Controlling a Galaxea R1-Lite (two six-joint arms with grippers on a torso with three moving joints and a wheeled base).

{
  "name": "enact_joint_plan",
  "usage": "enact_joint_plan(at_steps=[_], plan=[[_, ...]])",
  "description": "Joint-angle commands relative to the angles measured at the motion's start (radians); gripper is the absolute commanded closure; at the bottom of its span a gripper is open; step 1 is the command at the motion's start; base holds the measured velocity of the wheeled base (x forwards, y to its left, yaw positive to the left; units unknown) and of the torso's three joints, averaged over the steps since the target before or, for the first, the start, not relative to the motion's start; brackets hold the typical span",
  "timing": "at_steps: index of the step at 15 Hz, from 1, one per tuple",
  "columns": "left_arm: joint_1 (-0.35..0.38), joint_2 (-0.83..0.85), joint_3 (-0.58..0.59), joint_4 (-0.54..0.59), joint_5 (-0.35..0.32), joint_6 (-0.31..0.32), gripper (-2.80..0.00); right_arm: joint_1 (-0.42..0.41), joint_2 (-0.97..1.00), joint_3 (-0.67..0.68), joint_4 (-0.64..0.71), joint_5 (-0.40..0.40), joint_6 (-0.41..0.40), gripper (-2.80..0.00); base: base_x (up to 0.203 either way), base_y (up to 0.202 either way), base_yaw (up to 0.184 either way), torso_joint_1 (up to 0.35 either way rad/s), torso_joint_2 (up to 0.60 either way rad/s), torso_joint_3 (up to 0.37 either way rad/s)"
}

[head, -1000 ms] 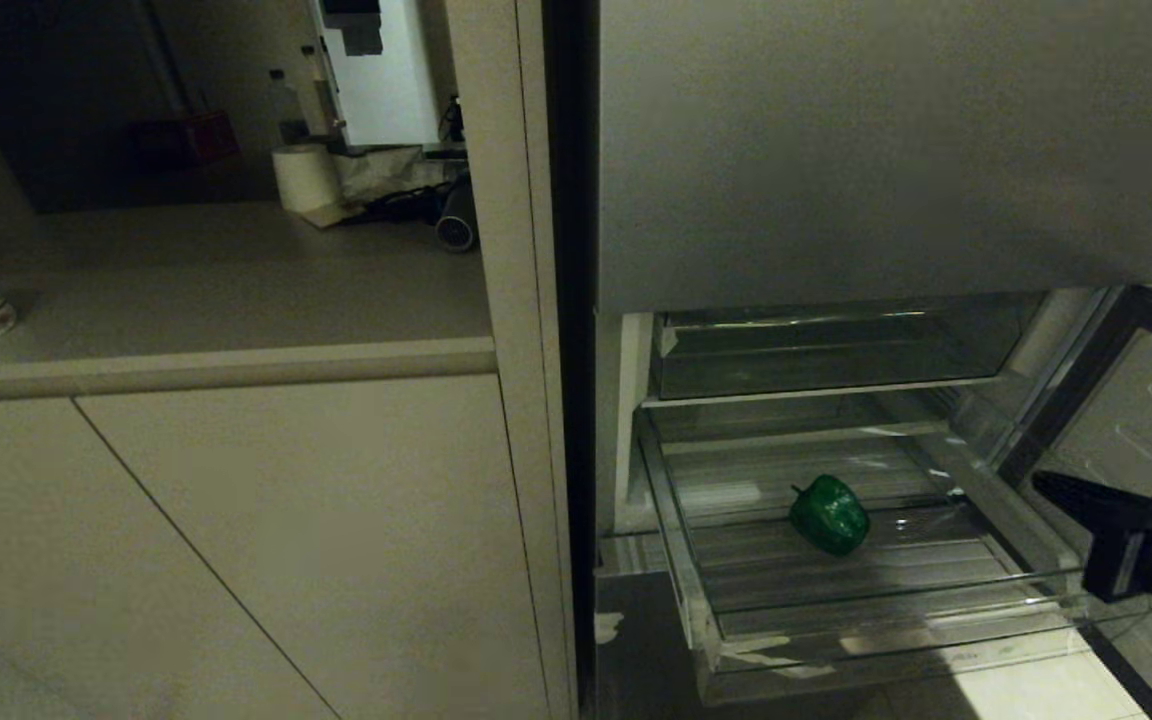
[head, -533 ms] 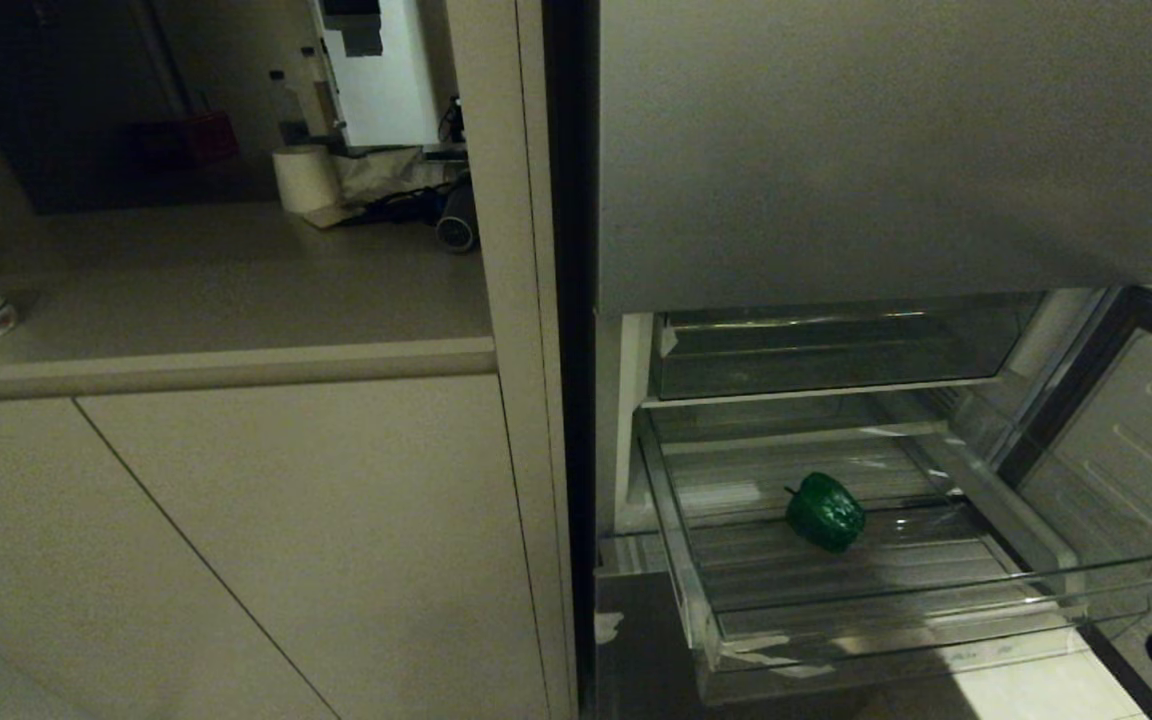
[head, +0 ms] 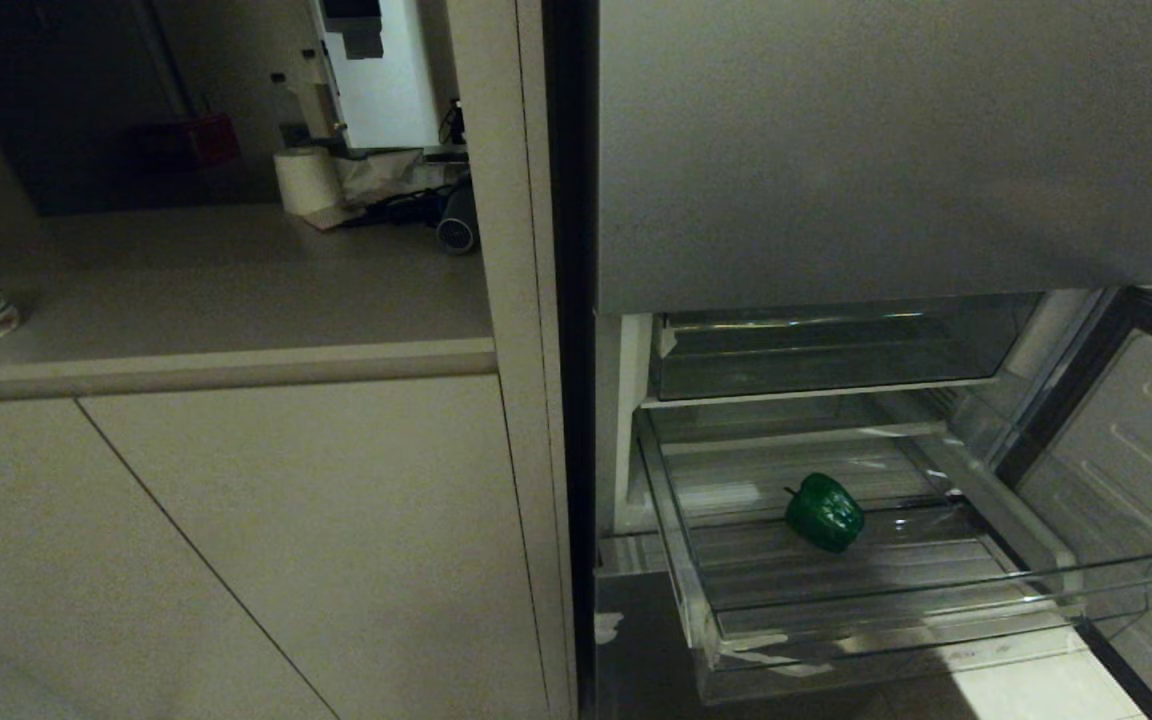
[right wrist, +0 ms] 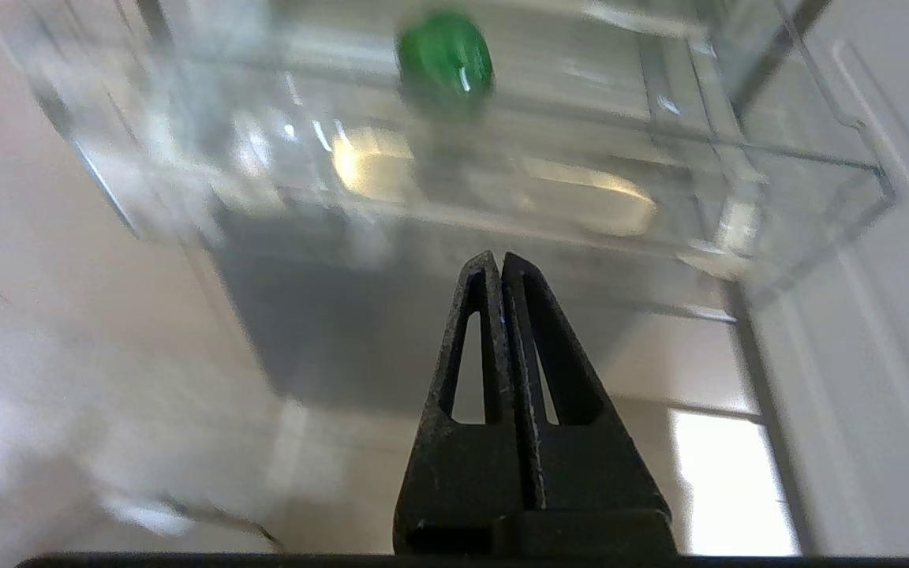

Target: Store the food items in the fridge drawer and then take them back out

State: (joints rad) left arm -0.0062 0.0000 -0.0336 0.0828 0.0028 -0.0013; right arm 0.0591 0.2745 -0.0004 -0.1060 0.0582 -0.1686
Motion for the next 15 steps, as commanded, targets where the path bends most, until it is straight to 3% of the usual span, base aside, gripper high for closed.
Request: enact_joint_plan(at_steps=[1, 3, 8, 11, 15], plan=[[0.000, 0.002, 0.000, 0.002, 0.000, 0.000, 0.00, 0.004, -0.009, 0.031, 0.022, -0.001, -0.015, 0.00, 0.000, 0.000, 0.000, 0.000, 0.00, 0.000], [0.000, 0.002, 0.000, 0.000, 0.000, 0.000, 0.00, -0.019, -0.051, 0.031, 0.024, -0.007, 0.020, 0.00, 0.000, 0.000, 0.000, 0.000, 0.00, 0.000], [0.000, 0.002, 0.000, 0.002, 0.000, 0.000, 0.00, -0.052, -0.278, 0.031, 0.024, -0.005, -0.011, 0.00, 0.000, 0.000, 0.000, 0.000, 0.00, 0.000], [0.000, 0.002, 0.000, 0.002, 0.000, 0.000, 0.00, -0.058, -0.276, 0.031, 0.028, -0.051, 0.078, 0.00, 0.000, 0.000, 0.000, 0.000, 0.00, 0.000], [0.000, 0.002, 0.000, 0.001, 0.000, 0.000, 0.00, -0.058, -0.276, 0.031, 0.025, -0.058, 0.137, 0.00, 0.000, 0.000, 0.000, 0.000, 0.00, 0.000]])
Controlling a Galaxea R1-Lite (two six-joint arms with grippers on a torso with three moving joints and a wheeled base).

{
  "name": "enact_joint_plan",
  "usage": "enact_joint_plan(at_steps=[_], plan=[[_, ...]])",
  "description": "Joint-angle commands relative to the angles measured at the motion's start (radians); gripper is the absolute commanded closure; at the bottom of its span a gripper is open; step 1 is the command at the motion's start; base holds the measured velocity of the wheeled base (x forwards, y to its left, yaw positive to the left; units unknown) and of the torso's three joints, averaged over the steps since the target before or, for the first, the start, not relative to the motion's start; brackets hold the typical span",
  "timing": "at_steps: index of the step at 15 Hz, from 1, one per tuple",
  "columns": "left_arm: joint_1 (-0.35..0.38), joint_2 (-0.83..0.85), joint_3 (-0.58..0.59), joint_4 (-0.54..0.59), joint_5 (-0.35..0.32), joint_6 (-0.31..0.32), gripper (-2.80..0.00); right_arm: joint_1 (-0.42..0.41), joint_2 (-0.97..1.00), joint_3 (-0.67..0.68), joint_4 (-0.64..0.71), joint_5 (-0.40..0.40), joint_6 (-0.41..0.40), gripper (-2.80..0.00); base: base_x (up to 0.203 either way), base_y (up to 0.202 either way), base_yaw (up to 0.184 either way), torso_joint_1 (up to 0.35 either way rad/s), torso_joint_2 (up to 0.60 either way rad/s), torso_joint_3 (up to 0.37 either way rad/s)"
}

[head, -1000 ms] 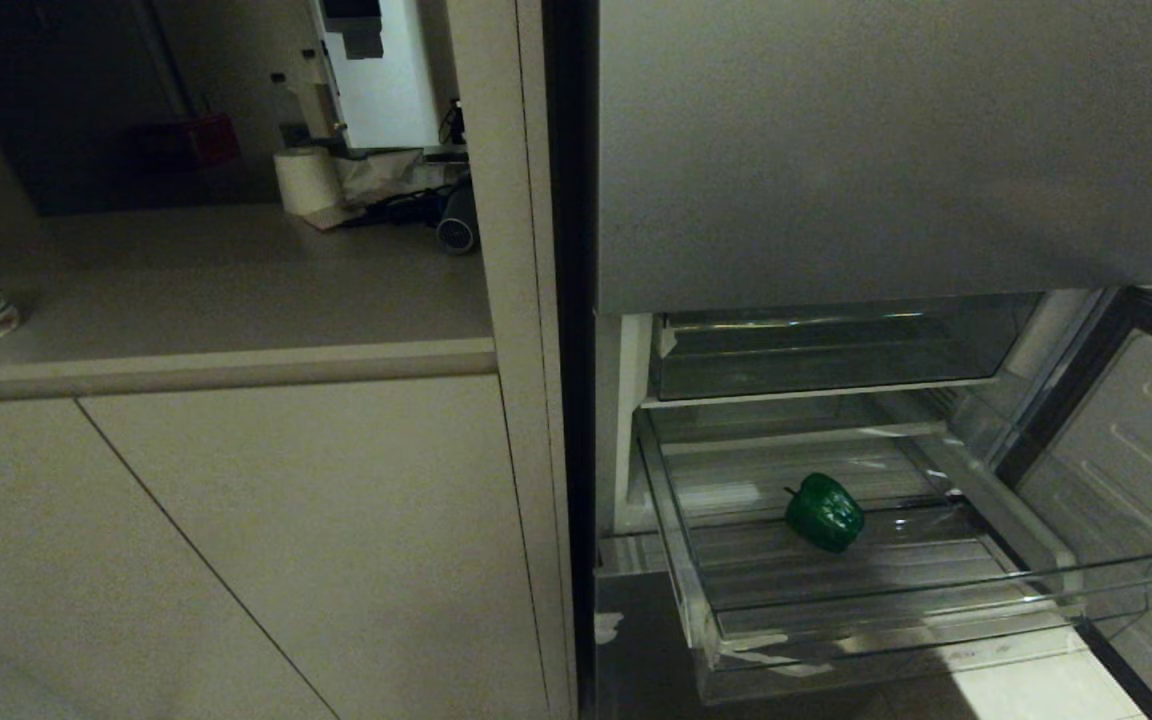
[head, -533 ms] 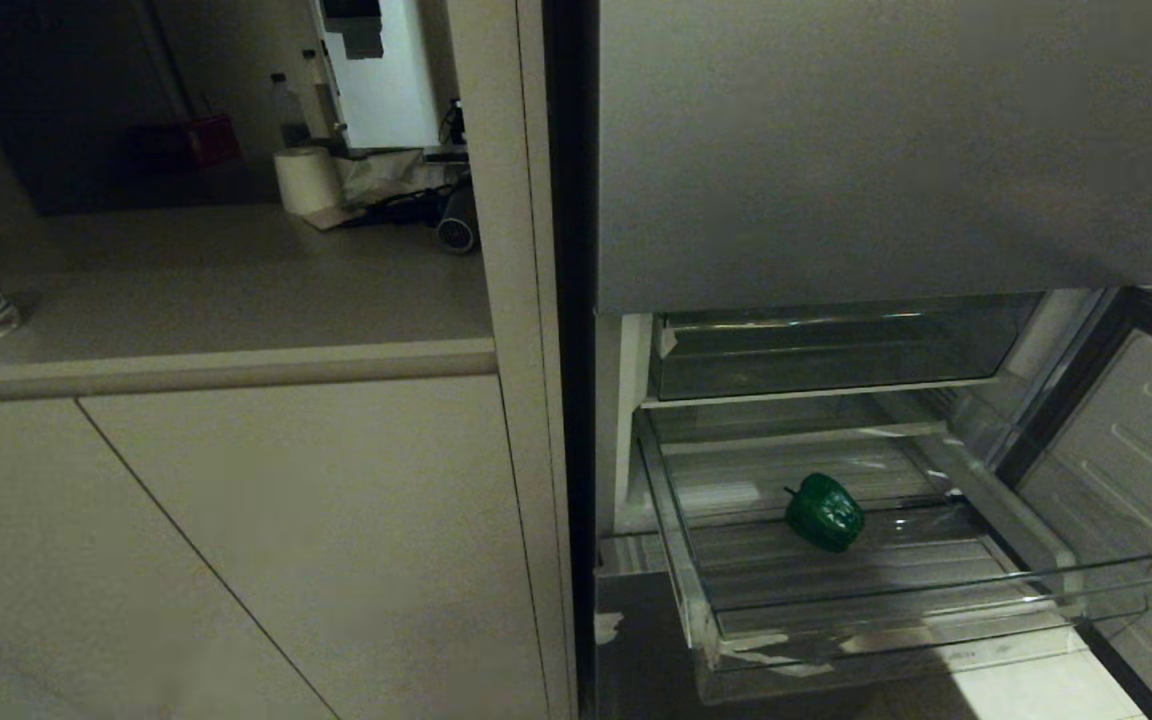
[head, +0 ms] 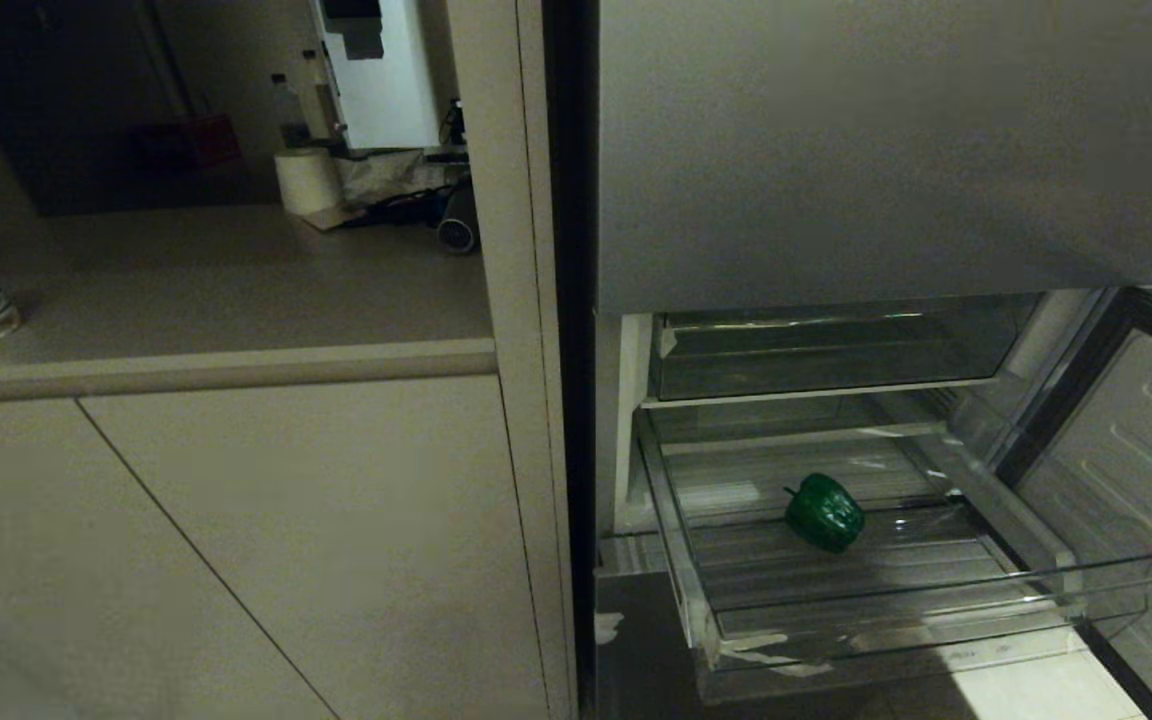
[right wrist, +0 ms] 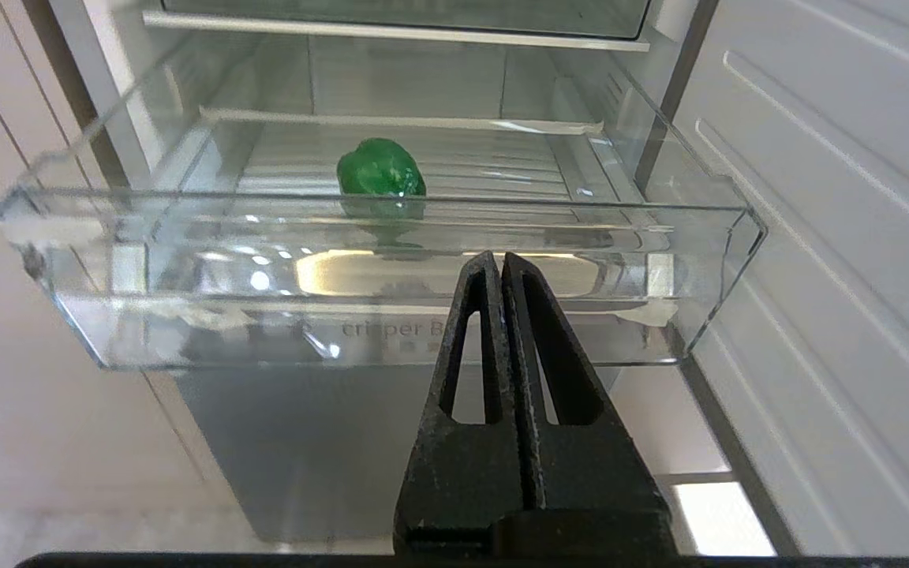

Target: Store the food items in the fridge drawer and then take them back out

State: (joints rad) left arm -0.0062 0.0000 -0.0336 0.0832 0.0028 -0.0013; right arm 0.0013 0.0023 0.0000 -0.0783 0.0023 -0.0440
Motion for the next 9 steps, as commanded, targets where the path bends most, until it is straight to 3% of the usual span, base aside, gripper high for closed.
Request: enact_joint_plan(at_steps=[1, 9], plan=[[0.000, 0.002, 0.000, 0.001, 0.000, 0.000, 0.00, 0.000, -0.004, 0.031, -0.003, -0.004, 0.016, 0.00, 0.000, 0.000, 0.000, 0.000, 0.00, 0.000], [0.000, 0.002, 0.000, 0.001, 0.000, 0.000, 0.00, 0.000, -0.004, 0.032, -0.003, 0.002, 0.001, 0.00, 0.000, 0.000, 0.000, 0.000, 0.00, 0.000]])
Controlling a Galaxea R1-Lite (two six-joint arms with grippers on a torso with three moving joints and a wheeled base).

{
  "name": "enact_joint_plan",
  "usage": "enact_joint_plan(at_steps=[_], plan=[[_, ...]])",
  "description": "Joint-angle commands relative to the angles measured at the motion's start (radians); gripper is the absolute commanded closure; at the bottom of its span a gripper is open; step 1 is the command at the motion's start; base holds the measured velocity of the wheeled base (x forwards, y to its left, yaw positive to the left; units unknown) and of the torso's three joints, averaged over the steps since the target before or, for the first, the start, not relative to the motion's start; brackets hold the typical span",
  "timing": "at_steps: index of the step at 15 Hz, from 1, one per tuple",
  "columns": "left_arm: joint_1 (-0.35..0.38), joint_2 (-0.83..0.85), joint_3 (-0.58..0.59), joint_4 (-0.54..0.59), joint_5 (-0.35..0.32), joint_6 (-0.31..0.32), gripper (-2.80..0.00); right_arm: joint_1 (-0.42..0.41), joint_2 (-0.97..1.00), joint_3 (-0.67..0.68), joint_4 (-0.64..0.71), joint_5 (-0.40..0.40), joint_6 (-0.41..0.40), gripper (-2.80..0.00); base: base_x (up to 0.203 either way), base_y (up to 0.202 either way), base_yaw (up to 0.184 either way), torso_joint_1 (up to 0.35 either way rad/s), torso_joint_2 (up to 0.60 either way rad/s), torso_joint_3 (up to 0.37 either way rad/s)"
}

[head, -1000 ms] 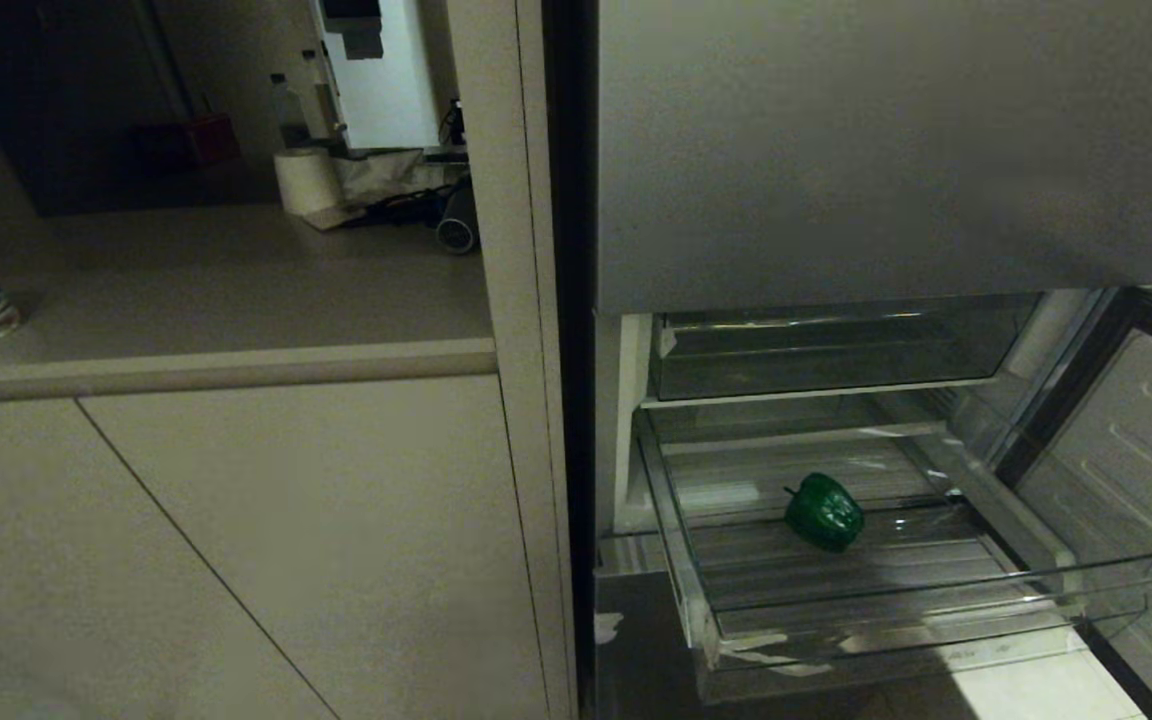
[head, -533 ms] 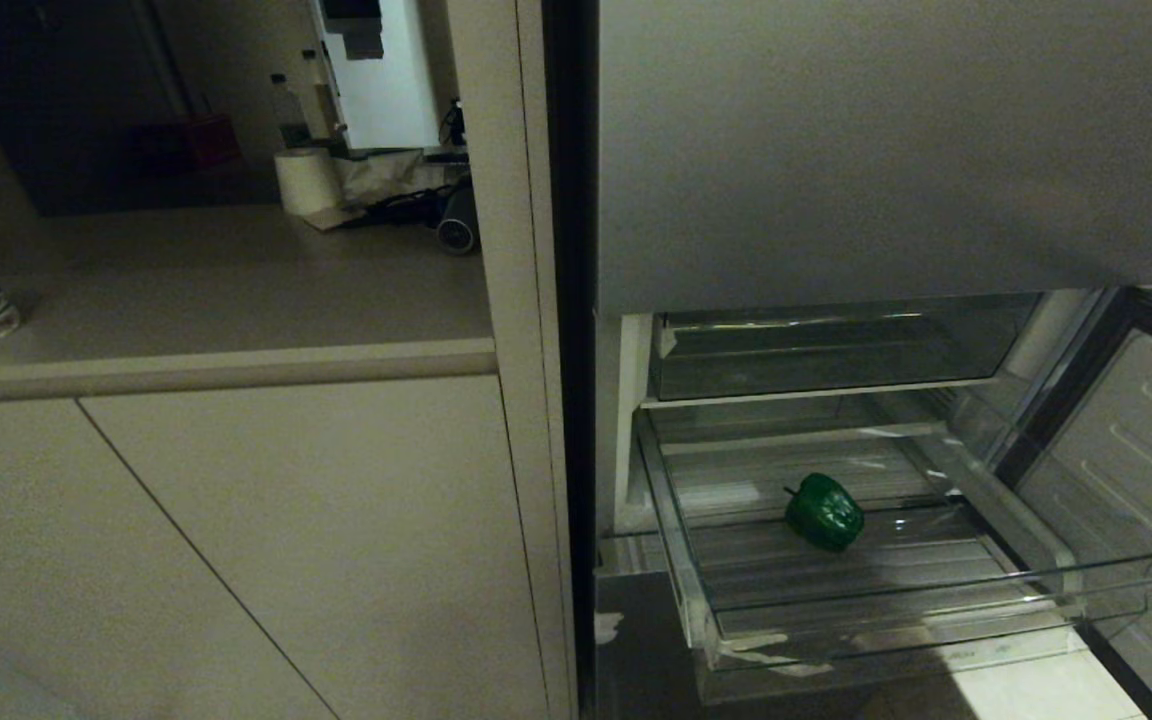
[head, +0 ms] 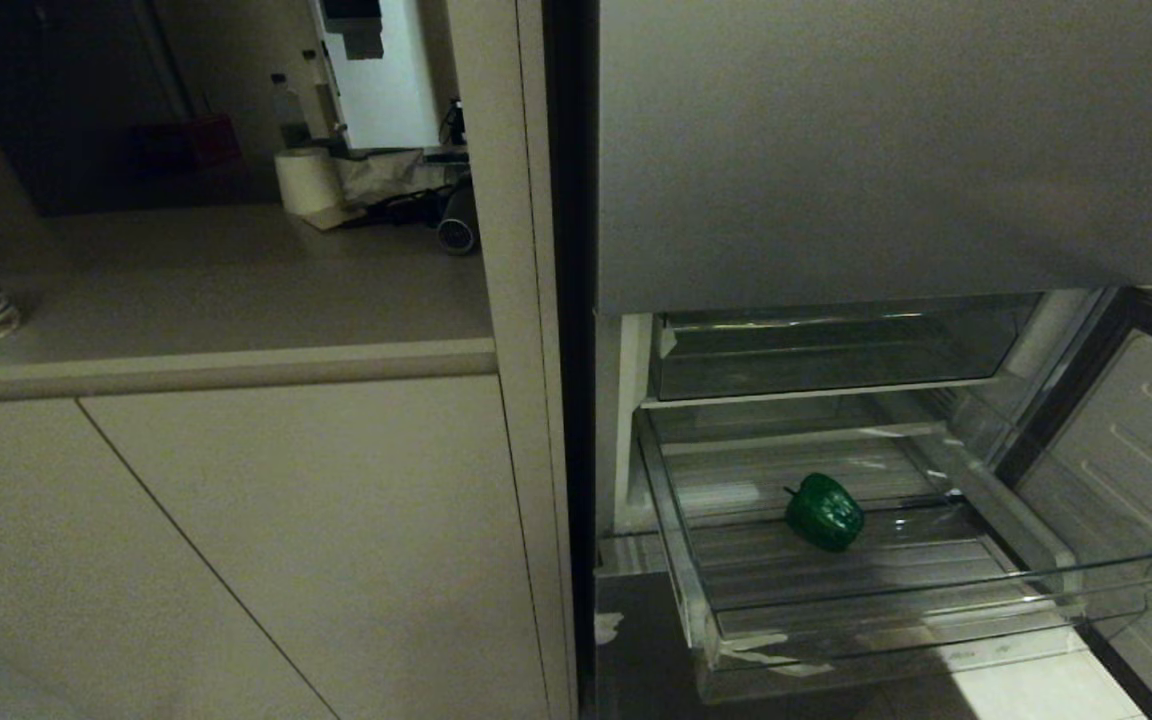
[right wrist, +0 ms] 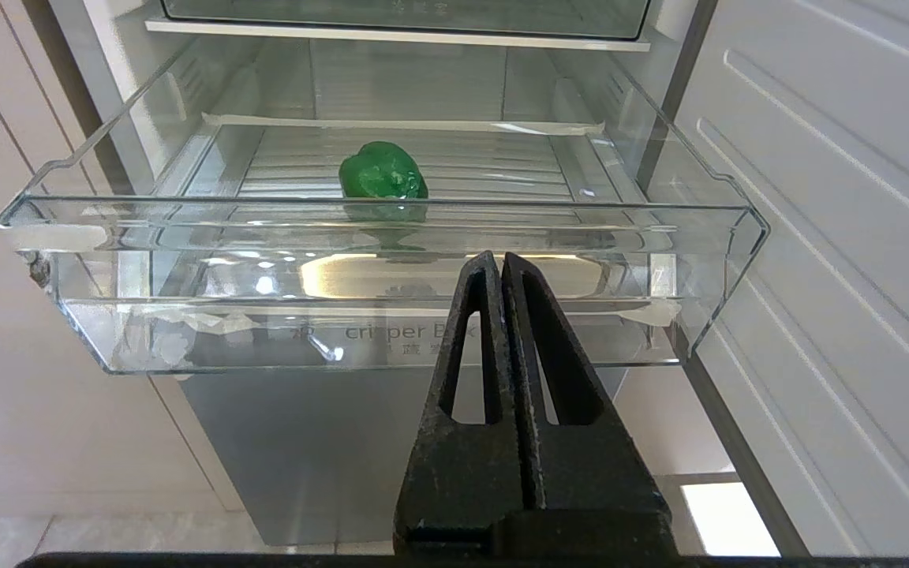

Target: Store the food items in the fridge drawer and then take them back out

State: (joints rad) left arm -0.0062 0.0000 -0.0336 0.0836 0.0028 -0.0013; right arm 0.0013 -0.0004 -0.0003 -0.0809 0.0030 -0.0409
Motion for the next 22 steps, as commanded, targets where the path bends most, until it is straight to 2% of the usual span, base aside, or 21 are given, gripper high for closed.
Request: enact_joint_plan(at_steps=[1, 6, 22], plan=[[0.000, 0.002, 0.000, 0.001, 0.000, 0.000, 0.00, 0.000, -0.001, 0.032, 0.000, 0.003, -0.004, 0.00, 0.000, 0.000, 0.000, 0.000, 0.00, 0.000], [0.000, 0.002, 0.000, 0.001, 0.000, 0.000, 0.00, 0.000, -0.001, 0.031, 0.000, 0.001, -0.002, 0.00, 0.001, 0.001, -0.015, 0.000, 0.00, 0.000], [0.000, 0.002, 0.000, 0.001, 0.000, 0.000, 0.00, 0.000, -0.001, 0.031, 0.000, -0.005, 0.009, 0.00, 0.000, 0.008, -0.175, 0.002, 0.00, 0.002]])
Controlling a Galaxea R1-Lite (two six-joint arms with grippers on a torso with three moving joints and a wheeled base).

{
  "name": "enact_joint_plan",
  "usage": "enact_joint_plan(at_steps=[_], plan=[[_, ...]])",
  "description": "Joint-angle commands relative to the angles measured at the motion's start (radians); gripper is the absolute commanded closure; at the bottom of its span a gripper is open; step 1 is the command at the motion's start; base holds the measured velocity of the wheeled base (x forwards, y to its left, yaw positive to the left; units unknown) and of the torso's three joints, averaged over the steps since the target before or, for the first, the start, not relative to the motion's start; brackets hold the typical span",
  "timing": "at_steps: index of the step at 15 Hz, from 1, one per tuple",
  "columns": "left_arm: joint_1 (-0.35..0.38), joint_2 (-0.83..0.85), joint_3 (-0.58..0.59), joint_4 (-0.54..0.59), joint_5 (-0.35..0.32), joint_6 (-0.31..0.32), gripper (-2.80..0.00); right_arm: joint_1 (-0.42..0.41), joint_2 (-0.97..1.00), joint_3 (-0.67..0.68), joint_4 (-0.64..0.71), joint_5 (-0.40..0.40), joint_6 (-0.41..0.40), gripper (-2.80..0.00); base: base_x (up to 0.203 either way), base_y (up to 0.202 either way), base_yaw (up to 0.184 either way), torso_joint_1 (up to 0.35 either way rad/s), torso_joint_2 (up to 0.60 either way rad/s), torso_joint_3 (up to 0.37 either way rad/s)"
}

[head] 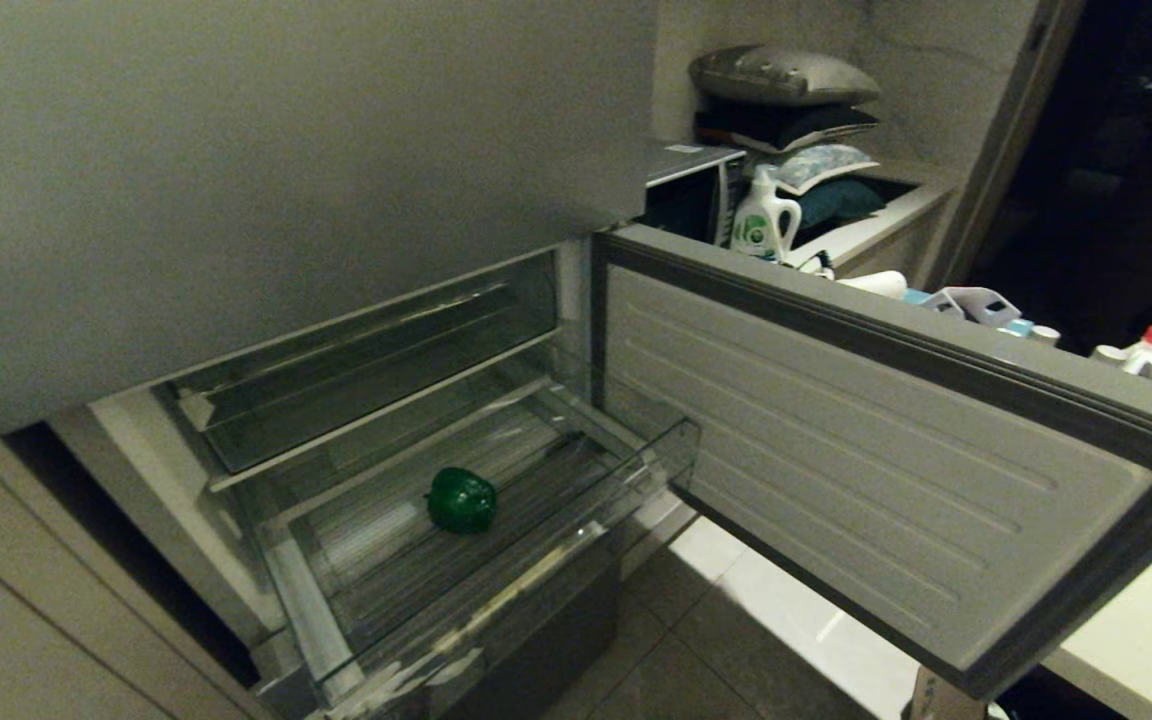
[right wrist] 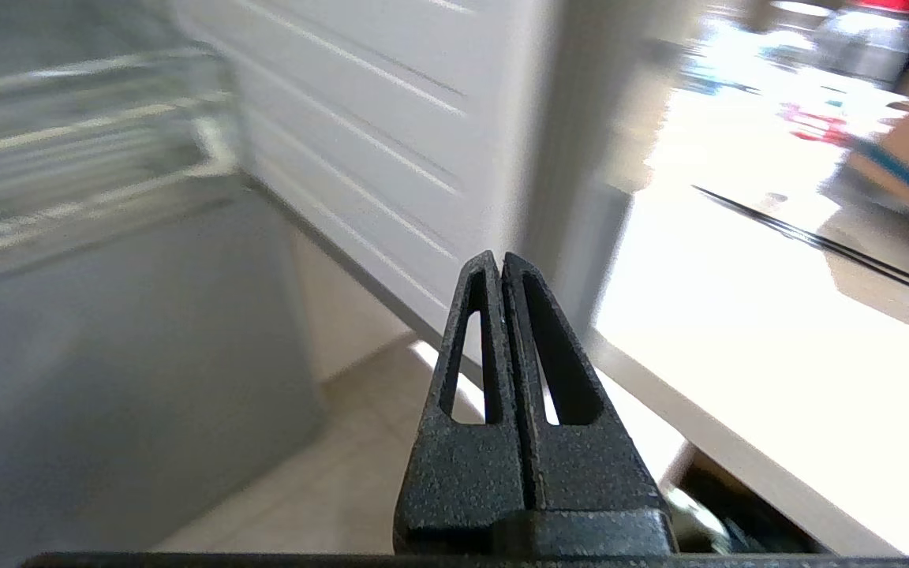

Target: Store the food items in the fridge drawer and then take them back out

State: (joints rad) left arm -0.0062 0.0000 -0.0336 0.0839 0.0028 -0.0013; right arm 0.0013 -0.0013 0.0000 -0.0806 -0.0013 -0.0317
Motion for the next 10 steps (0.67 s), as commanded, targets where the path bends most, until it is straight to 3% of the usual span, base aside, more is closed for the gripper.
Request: enact_joint_plan(at_steps=[1, 7, 10], plan=[[0.000, 0.002, 0.000, 0.000, 0.000, 0.000, 0.00, 0.000, 0.000, 0.031, -0.001, 0.000, 0.000, 0.00, -0.001, 0.009, -0.175, 0.002, -0.01, 0.003], [0.000, 0.002, 0.000, 0.000, 0.000, 0.000, 0.00, 0.000, 0.000, 0.031, -0.003, 0.002, 0.010, 0.00, 0.001, 0.007, -0.173, 0.004, 0.00, 0.001], [0.000, 0.002, 0.000, 0.000, 0.000, 0.000, 0.00, -0.001, 0.007, 0.028, -0.004, 0.001, -0.038, 0.00, 0.000, 0.004, -0.079, 0.003, 0.00, 0.002]])
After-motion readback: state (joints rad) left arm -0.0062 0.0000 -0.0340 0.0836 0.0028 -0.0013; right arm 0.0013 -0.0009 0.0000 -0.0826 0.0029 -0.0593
